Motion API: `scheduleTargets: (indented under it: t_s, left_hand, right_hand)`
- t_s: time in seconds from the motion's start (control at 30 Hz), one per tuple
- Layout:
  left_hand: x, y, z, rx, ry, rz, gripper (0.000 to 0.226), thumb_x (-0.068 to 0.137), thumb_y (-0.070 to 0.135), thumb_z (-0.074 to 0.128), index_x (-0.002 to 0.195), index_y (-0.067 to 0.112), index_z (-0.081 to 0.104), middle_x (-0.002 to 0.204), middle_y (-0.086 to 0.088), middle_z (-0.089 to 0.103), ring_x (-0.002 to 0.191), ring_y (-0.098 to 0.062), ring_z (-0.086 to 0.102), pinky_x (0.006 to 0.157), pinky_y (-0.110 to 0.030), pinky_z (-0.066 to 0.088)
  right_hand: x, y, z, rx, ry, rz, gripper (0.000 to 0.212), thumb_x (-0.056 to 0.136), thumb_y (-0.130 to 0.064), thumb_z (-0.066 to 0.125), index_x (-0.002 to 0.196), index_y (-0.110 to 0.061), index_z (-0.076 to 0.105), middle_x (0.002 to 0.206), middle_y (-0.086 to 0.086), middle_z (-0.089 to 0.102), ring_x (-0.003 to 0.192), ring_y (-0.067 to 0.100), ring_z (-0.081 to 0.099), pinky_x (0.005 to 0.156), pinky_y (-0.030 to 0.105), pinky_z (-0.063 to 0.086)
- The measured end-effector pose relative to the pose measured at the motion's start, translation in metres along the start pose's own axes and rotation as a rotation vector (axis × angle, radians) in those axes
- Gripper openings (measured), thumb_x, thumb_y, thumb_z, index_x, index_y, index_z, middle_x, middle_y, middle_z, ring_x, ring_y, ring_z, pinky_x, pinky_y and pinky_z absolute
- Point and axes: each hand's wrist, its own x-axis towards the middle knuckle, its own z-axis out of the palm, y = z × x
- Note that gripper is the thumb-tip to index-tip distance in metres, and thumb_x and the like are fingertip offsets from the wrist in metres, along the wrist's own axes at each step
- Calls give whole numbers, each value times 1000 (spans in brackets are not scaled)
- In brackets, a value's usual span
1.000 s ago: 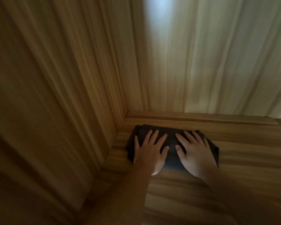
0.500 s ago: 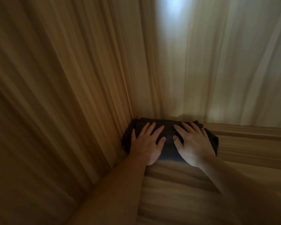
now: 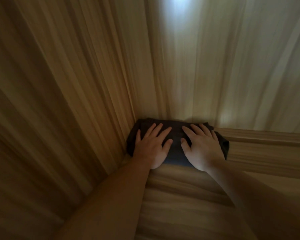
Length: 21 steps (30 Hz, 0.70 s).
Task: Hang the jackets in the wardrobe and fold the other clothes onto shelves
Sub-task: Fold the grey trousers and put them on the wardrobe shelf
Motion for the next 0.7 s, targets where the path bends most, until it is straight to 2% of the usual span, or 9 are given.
scheduleTargets:
  t_s: [0.2, 0.37, 0.47, 0.6, 0.7]
  left_hand:
    - [7, 1, 3, 31, -8, -17, 51, 101, 54, 17, 151, 47, 12, 162, 15, 5, 149, -8, -4, 119, -53, -5]
    - [1, 13, -1, 168, -37, -69, 51, 102, 52, 11, 152, 45, 4, 164, 8, -3, 150, -19, -10, 117, -56, -10]
    - [-8, 33, -7, 149, -33, -146, 50, 104, 47, 15, 153, 43, 4, 164, 5, -3, 150, -23, -10, 117, -57, -7]
    - [-26, 65, -26, 91, -53, -113, 54, 102, 50, 20, 153, 41, 3, 164, 6, -3, 150, -23, -10, 118, -56, -5]
    - [-44, 85, -45, 57, -95, -24, 61, 100, 49, 33, 153, 40, 4, 164, 6, 1, 150, -23, -6, 120, -54, 0]
  right_hand:
    - [10, 3, 1, -29, -18, 0, 56, 98, -52, 28, 151, -35, 26, 159, -4, 26, 148, 22, 14, 121, 47, 11]
    - [-13, -9, -8, -83, -74, 71, 59, 99, -56, 17, 154, -35, 11, 163, -1, 6, 150, 25, 0, 120, 49, 2]
    - [-39, -9, -21, -82, -105, 63, 59, 99, -57, 18, 154, -36, 8, 164, -1, -1, 150, 25, -4, 120, 49, 1]
    - [-71, 4, -52, -102, -86, 66, 63, 98, -59, 23, 154, -35, 9, 163, -1, 4, 150, 24, 2, 119, 49, 7]
    - [-98, 21, -92, -121, -65, 122, 64, 97, -57, 27, 154, -32, 11, 162, -2, 11, 149, 24, 7, 119, 48, 13]
